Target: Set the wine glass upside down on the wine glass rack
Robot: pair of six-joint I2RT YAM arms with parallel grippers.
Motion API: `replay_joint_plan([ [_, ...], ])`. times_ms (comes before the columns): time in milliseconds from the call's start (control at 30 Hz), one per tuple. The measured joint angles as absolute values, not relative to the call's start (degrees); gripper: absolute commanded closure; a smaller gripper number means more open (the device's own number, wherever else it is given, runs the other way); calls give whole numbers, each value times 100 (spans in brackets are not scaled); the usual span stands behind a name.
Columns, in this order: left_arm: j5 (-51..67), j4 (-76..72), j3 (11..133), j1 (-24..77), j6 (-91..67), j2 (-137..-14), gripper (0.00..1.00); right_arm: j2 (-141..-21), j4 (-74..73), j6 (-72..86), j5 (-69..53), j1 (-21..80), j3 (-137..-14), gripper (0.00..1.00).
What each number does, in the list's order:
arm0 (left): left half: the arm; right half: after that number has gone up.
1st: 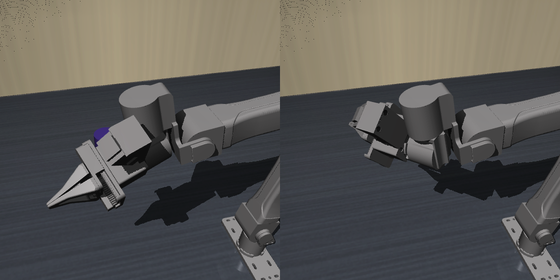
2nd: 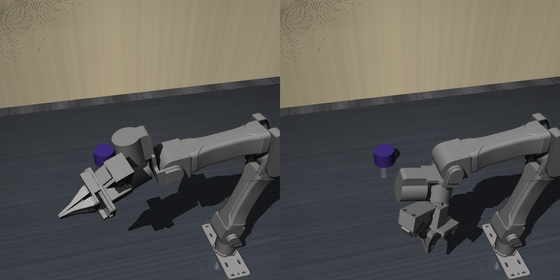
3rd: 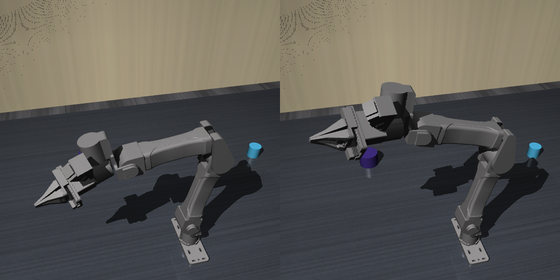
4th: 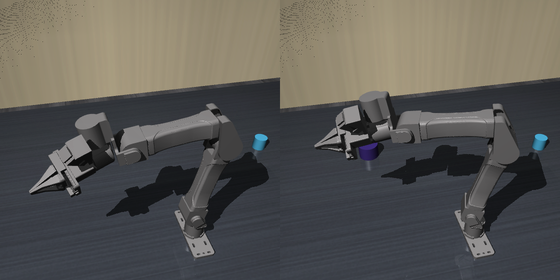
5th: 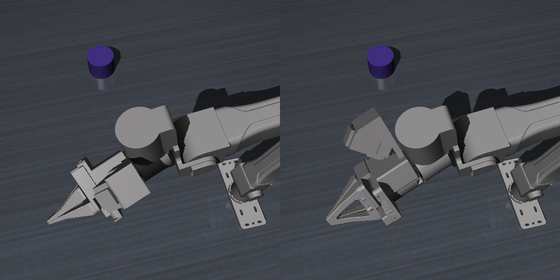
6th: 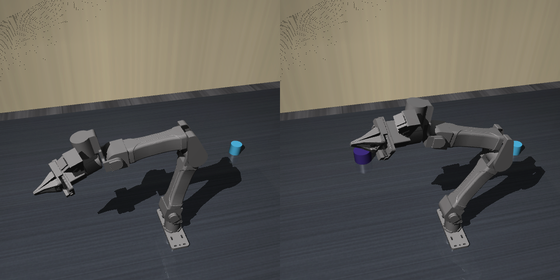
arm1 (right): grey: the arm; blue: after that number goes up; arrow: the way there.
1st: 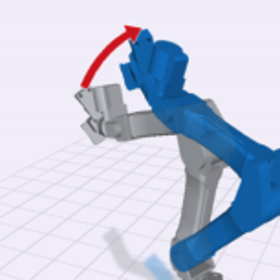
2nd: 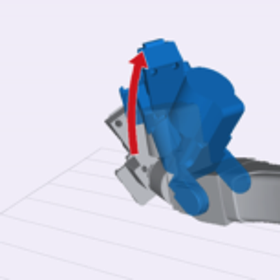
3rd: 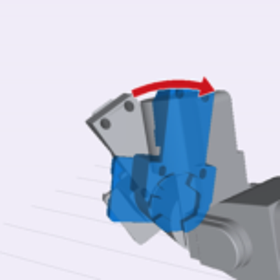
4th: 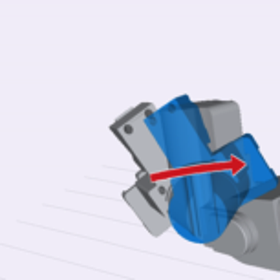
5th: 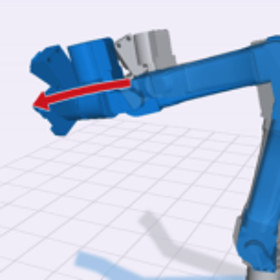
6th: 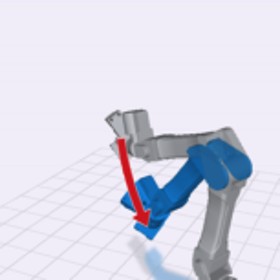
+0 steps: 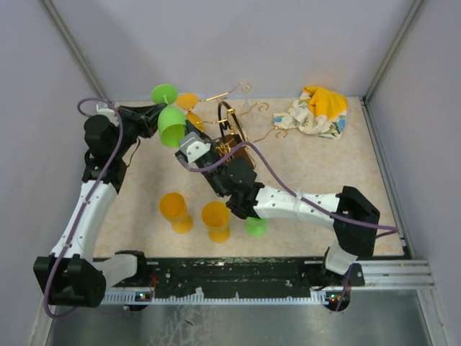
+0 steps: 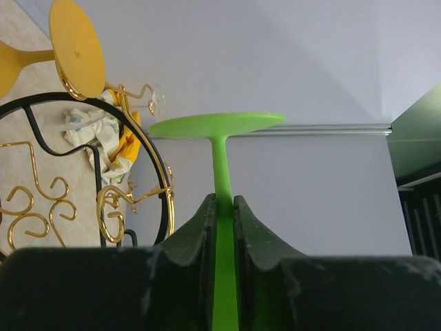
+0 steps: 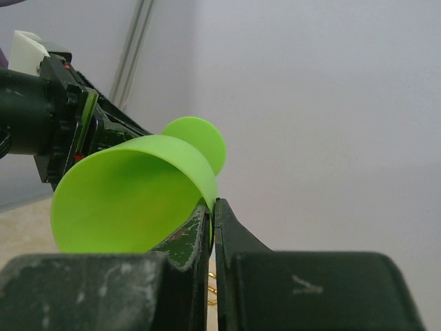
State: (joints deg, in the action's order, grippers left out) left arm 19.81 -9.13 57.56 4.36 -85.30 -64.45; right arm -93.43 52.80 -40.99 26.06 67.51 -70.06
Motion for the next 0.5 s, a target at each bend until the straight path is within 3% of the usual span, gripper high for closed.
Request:
replay_joint_plan([
  [500,2187,-1160,5706,410,-8702,-6445,59,-9336,5402,-4136,2600,6751,-7006,100],
])
